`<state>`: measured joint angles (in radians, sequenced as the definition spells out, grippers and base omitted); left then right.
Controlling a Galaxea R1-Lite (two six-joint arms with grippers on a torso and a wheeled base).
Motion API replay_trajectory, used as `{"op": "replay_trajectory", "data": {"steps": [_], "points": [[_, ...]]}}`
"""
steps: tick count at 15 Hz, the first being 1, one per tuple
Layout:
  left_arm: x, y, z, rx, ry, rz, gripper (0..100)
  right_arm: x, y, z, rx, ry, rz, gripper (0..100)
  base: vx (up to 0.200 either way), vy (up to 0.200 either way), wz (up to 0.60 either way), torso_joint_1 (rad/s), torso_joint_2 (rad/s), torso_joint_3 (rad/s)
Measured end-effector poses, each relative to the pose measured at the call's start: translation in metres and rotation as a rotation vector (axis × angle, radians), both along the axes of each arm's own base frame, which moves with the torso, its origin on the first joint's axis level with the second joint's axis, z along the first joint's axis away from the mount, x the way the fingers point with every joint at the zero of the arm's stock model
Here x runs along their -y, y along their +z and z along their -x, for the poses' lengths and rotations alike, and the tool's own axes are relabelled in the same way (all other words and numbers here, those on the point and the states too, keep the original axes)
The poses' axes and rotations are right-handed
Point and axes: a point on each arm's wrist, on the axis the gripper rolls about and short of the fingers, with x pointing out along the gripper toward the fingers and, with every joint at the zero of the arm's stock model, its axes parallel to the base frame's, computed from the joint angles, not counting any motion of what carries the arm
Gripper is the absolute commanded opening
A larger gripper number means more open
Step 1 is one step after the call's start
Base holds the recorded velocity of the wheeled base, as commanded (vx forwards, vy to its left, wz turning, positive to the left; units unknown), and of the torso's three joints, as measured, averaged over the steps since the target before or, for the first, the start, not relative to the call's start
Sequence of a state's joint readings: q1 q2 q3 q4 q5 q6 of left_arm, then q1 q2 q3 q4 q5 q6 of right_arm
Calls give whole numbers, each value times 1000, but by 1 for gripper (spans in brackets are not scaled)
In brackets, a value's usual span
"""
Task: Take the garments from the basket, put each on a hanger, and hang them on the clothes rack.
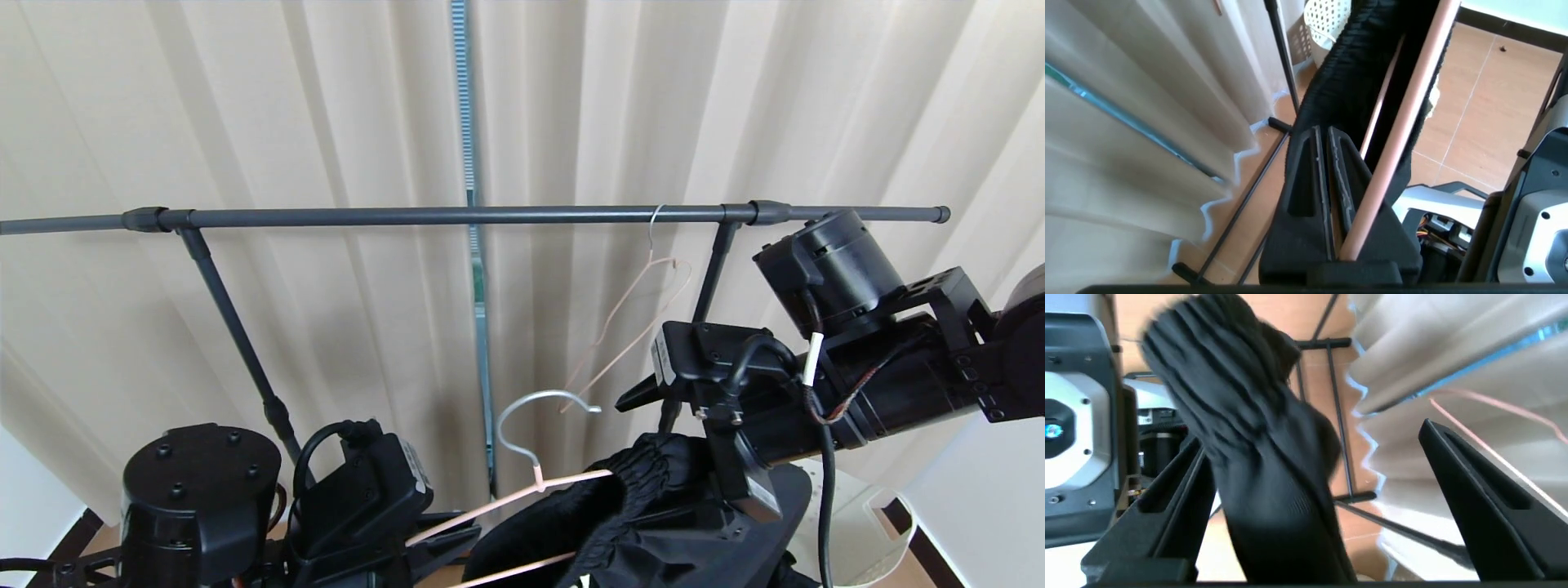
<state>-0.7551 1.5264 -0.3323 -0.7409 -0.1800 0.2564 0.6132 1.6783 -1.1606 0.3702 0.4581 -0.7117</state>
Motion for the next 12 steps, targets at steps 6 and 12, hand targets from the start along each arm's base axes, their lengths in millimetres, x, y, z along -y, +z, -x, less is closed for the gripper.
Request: {"op": "replay_trajectory", "data": {"steps": [6,12], "points": [[-1,2,-3,4,14,6,0,-4,-5,7,-29,35,3,100,0,0,0,0,0,0],[-1,1,-5,1,21,3,0,-7,-3,14,-29,63,-4,0,0,0,0,0,0,0]]}}
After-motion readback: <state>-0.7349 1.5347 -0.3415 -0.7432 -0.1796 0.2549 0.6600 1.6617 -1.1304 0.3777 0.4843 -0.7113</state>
